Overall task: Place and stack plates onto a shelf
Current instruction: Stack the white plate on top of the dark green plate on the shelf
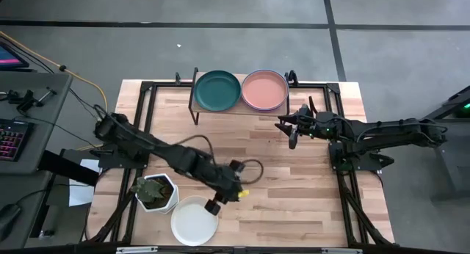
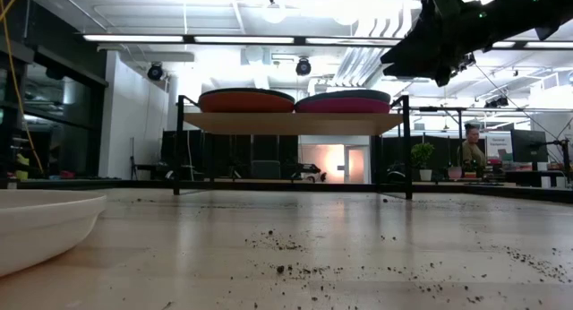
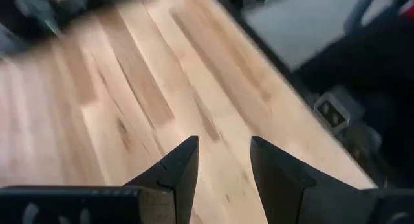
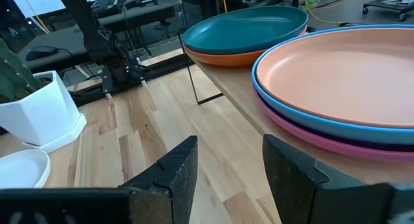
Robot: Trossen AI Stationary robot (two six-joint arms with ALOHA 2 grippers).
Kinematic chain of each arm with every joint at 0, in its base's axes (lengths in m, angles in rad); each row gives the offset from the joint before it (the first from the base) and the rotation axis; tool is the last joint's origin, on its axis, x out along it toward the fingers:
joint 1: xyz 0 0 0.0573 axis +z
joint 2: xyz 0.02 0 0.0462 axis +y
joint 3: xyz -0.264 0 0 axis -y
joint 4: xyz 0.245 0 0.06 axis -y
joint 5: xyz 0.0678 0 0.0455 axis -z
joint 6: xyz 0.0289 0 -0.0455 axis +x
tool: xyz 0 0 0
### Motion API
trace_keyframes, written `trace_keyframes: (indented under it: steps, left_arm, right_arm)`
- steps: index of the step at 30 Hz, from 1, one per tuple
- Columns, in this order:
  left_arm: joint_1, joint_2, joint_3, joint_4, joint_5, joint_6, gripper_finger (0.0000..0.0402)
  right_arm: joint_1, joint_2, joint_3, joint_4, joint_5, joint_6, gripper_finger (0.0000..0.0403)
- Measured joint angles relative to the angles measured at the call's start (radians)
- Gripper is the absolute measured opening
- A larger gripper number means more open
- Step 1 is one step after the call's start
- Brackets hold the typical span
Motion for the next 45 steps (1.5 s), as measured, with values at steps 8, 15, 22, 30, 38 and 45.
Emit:
trace_keyframes:
  steps: [8, 15, 22, 30, 38, 45]
  left_arm:
    - [-0.011, 0.134, 0.0, -0.266, 0.007, -0.034, 0.0131]
    - [-0.04, 0.218, 0.0, -0.314, 0.06, 0.053, 0.0131]
    - [-0.082, 0.286, 0.0, -0.313, 0.061, 0.2, 0.0131]
    - [-0.112, 0.303, -0.001, -0.3, 0.058, 0.217, 0.0131]
    - [-0.13, 0.336, -0.002, -0.304, 0.058, 0.24, 0.0131]
    - [-0.128, 0.334, -0.002, -0.296, 0.054, 0.254, 0.0131]
  right_arm:
    - [0.0, 0.0, 0.0, -0.001, 0.0, 0.008, 0.0156]
    - [0.0, 0.0, 0.0, -0.001, -0.001, 0.008, 0.0156]
    - [0.0, 0.0, 0.0, -0.004, -0.001, 0.008, 0.0156]
    - [0.0, 0.0, 0.0, -0.01, -0.001, 0.009, 0.0156]
    - [0.0, 0.0, 0.0, -0.018, -0.001, 0.01, 0.0156]
    - [0.0, 0.001, 0.0, -0.021, -0.001, 0.01, 0.0156]
